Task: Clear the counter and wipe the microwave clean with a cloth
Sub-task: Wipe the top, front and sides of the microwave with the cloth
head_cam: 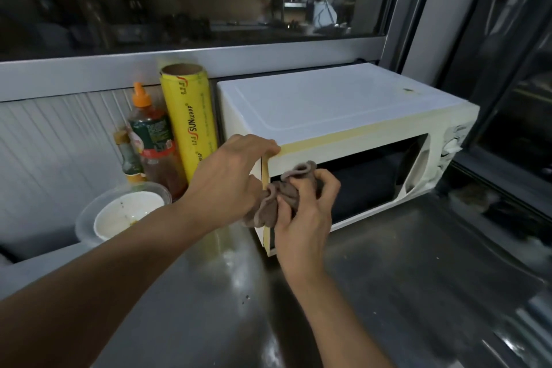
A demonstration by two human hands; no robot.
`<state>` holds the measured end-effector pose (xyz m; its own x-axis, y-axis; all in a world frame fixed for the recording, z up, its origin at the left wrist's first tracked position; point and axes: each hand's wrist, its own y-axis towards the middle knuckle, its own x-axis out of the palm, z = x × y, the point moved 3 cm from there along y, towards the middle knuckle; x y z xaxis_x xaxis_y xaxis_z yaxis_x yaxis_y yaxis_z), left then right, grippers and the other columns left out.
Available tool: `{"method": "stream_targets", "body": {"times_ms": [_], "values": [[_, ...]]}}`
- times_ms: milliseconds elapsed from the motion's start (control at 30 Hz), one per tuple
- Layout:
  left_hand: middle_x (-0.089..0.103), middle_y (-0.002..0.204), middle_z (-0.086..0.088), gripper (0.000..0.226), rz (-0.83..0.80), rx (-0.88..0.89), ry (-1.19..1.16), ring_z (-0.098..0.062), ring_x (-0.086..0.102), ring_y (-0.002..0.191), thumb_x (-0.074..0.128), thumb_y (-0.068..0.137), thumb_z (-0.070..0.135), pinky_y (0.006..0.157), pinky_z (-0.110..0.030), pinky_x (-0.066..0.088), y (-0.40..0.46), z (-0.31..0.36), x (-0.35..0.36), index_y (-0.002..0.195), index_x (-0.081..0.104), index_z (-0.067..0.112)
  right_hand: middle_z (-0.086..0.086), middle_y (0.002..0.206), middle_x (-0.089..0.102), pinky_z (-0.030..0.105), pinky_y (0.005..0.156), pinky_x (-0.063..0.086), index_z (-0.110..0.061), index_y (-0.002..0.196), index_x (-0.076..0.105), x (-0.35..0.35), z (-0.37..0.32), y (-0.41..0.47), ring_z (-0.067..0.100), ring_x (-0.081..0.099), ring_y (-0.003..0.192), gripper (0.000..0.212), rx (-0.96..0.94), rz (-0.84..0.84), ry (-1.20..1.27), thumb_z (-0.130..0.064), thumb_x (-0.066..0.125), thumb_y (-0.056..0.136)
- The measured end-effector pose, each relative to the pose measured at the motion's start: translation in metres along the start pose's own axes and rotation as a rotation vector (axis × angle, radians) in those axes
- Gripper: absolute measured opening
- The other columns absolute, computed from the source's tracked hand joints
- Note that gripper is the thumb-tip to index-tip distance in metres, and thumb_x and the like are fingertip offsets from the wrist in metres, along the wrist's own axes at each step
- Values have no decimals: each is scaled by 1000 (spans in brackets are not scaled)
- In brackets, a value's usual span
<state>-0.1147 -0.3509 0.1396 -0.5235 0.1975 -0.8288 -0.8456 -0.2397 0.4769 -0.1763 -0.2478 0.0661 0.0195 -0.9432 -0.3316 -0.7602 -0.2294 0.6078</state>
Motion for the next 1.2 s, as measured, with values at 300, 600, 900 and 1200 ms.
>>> {"method": "stream_targets", "body": {"times_ms": [300, 600, 900, 1200], "values": [[58, 93, -7, 41, 92, 38, 241, -29, 55, 88, 57, 73, 20, 54, -34, 47, 13, 19, 10, 112, 67, 15, 1, 111, 43, 10, 79, 35, -10, 93, 53, -24, 44, 40, 10, 51, 96, 33, 13, 14, -2, 7, 69, 69], [52, 81, -5, 23, 172, -33, 269, -28, 51, 79, 56, 74, 22, 50, -29, 39, 28, 26, 15, 91, 67, 12, 9, 99, 61, 36, 78, 51, -10, 103, 49, -83, 131, 120, 23, 61, 85, 35, 250, 125, -15, 6, 61, 74], [52, 83, -1, 41, 180, -11, 204, -22, 47, 80, 45, 76, 34, 57, -28, 38, 24, 22, 17, 101, 68, 12, 17, 124, 46, 25, 82, 38, 0, 112, 55, -88, 144, 130, 31, 54, 102, 39, 288, 210, -173, 7, 50, 74], [52, 91, -1, 43, 163, 0, 155, -23, 47, 88, 55, 73, 21, 59, -33, 45, 15, 14, 17, 115, 66, 16, 16, 126, 51, 24, 94, 32, 0, 104, 60, -19, 46, 28, 35, 50, 111, 42, 108, 115, -98, 5, 59, 62]]}}
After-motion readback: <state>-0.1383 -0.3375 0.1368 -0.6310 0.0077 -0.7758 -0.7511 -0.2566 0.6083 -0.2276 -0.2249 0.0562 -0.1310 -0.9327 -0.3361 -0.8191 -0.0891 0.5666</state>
